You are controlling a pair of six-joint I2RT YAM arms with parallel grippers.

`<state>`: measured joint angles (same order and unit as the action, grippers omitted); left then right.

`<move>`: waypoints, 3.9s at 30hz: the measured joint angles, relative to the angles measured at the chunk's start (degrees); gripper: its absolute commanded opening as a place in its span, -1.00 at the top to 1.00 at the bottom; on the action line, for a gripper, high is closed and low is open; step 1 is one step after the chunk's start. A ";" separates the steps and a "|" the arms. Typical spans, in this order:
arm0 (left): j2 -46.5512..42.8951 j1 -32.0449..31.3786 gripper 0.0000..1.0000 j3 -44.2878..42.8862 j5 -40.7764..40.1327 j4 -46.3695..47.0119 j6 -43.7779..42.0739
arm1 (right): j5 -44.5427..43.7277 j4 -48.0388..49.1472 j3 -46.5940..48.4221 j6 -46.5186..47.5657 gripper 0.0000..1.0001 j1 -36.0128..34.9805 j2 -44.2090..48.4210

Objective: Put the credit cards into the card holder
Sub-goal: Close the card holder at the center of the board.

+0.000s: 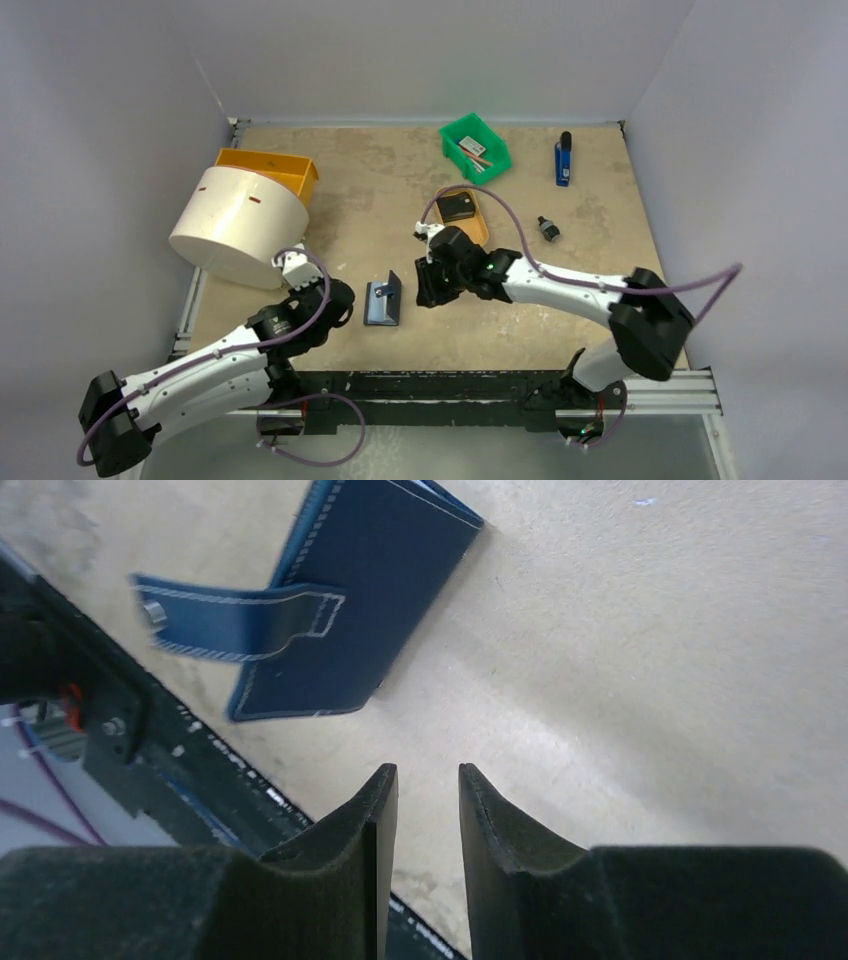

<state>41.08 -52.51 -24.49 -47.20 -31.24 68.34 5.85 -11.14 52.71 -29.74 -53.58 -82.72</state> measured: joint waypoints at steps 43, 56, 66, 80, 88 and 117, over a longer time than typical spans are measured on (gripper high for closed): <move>20.92 0.00 0.69 0.02 15.80 17.03 -7.58 | 8.92 8.57 17.79 -3.76 0.26 0.07 -28.65; 20.50 -0.02 0.70 2.47 12.59 17.42 -2.45 | 8.17 7.45 15.54 -8.92 -0.03 0.09 -22.23; 20.74 -0.04 0.70 2.64 11.91 17.46 -1.18 | 8.24 10.93 7.28 -14.78 -0.25 2.89 -16.70; 19.82 -0.07 0.71 3.78 11.56 18.34 0.57 | 18.60 29.11 -2.71 -24.44 -0.21 4.79 -18.58; 18.16 -0.04 0.71 4.74 11.58 18.23 1.20 | 19.23 39.98 -8.55 -34.95 -0.17 4.79 -21.66; 17.97 -0.04 0.73 5.01 11.61 18.36 1.60 | 20.74 53.46 -7.37 -47.84 0.05 1.03 -30.27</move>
<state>59.05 -52.56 -19.49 -35.59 -12.88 69.93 26.59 42.33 45.34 -77.58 -52.56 -112.99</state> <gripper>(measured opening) 0.136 0.492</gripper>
